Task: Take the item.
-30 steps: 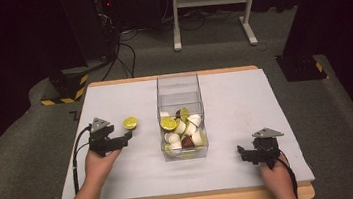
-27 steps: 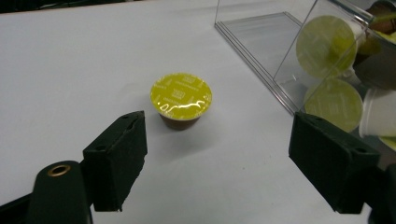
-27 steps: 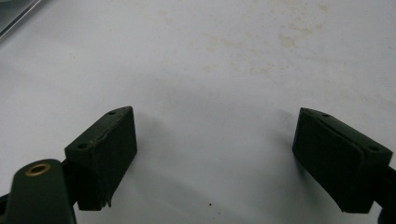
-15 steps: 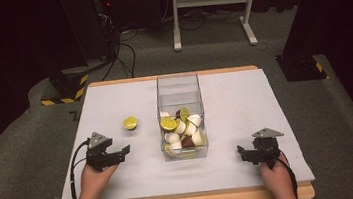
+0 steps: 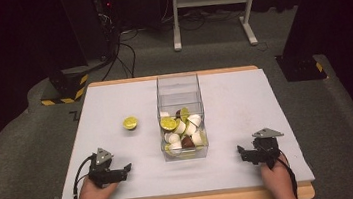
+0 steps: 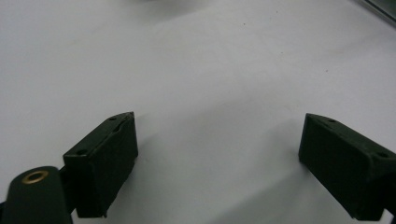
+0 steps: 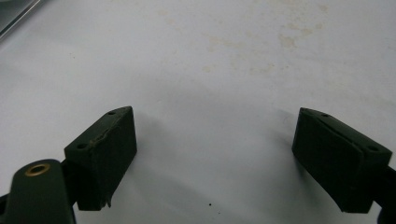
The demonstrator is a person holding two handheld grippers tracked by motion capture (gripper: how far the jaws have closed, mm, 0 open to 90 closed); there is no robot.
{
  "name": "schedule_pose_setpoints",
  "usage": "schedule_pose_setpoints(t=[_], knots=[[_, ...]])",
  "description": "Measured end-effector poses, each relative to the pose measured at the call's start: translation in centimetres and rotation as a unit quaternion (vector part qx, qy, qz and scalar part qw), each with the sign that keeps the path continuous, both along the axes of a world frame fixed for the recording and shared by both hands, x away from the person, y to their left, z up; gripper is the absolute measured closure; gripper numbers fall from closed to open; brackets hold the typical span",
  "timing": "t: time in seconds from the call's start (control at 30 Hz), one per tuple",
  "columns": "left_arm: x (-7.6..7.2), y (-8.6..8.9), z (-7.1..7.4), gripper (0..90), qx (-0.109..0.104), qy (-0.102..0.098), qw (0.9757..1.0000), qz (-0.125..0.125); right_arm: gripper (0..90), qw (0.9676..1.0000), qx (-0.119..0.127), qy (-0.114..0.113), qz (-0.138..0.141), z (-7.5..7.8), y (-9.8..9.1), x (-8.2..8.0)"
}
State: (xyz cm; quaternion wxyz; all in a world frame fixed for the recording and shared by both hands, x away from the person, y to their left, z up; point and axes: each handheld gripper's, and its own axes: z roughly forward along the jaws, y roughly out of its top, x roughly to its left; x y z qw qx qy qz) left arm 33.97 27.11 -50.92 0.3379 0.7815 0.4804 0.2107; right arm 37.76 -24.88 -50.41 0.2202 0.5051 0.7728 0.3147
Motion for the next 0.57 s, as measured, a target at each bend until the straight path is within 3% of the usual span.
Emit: schedule_pose_setpoints(t=[0.57], knots=[[0.02, 0.07, -0.01, 12.5, -0.003, 0.001, 1.0, 0.001, 13.7, 1.0, -0.002, -0.001, -0.001, -0.01, 0.04, -0.03]])
